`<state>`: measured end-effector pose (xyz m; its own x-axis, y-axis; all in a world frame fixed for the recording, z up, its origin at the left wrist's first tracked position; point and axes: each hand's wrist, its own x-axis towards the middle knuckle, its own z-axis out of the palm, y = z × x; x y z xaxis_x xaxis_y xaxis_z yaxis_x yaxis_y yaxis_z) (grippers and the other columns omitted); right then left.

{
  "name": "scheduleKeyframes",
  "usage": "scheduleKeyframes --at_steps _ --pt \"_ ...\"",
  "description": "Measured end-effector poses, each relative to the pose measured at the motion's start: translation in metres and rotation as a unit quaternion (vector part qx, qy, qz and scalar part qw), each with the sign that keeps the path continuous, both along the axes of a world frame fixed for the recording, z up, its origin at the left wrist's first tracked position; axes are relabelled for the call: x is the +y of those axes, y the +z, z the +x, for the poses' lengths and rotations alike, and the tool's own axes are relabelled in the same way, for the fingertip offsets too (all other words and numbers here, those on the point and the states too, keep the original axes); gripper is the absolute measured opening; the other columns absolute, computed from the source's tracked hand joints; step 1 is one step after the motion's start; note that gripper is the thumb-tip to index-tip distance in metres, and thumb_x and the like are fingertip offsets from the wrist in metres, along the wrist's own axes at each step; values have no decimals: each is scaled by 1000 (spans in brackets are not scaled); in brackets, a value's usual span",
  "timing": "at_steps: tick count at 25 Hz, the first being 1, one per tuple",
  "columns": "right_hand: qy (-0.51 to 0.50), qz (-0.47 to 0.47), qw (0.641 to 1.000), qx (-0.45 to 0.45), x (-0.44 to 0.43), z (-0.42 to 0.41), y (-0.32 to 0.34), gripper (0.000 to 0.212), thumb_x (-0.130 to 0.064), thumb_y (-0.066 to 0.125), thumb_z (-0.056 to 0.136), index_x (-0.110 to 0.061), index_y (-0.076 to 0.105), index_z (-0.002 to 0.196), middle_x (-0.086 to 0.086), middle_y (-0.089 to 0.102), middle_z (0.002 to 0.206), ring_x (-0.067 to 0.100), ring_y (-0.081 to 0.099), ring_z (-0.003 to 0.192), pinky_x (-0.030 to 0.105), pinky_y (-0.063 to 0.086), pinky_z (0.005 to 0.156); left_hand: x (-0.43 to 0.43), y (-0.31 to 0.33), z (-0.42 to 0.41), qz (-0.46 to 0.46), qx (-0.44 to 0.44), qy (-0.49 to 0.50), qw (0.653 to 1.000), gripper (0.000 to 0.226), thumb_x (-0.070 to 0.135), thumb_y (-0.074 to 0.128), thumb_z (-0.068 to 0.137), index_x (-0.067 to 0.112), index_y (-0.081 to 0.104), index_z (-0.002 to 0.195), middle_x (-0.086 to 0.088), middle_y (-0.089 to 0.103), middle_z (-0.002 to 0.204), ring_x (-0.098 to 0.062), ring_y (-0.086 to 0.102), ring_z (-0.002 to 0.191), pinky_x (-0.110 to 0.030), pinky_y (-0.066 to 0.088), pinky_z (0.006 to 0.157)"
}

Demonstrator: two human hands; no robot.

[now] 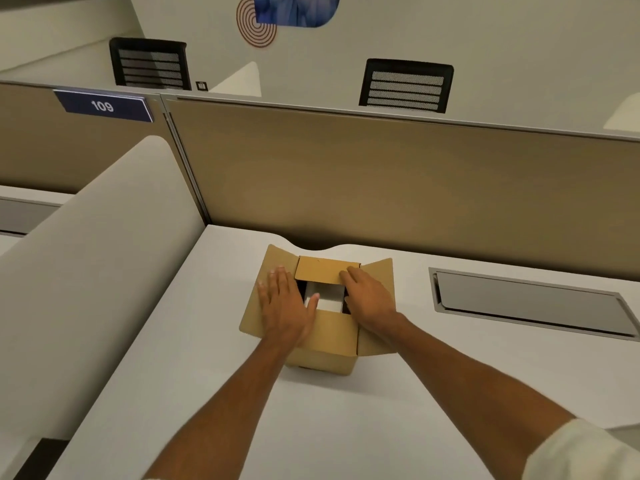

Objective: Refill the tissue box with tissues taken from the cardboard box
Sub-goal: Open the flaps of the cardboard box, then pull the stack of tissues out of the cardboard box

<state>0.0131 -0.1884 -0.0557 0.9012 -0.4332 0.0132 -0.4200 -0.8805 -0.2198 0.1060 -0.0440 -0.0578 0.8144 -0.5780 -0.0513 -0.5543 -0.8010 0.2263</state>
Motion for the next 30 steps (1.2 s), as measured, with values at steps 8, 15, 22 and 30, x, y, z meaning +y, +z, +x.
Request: scheduleKeyframes --at_steps 8,15,22,30 --pt "-22 -19 999 -22 -20 17 -13 44 -26 48 97 -17 40 139 7 46 145 26 47 129 37 41 108 3 -2 -1 -40 35 14 998 75 49 34 94 11 7 153 -8 5 163 -26 2 150 -49 -5 121" --pt "-249 249 893 -280 -23 37 15 29 -25 56 94 -12 37 113 7 63 84 21 61 73 36 55 66 63 21 5 -25 127 -81 988 94 74 39 81 23 6 153 0 2 163 -21 1 151 -45 1 121" --pt "-131 189 971 -72 -25 49 6 45 -14 51 96 -7 35 138 14 53 136 30 55 119 39 48 95 98 -1 -7 64 163 -154 972 141 96 39 49 17 -21 149 0 -26 159 -19 -23 146 -44 -9 122" --pt "-73 113 990 33 -28 49 -3 40 -15 49 96 -10 40 134 11 46 142 29 47 125 41 35 111 95 -21 -15 27 135 -130 982 143 92 52 48 20 -16 150 3 -15 162 -20 -9 150 -43 2 123"
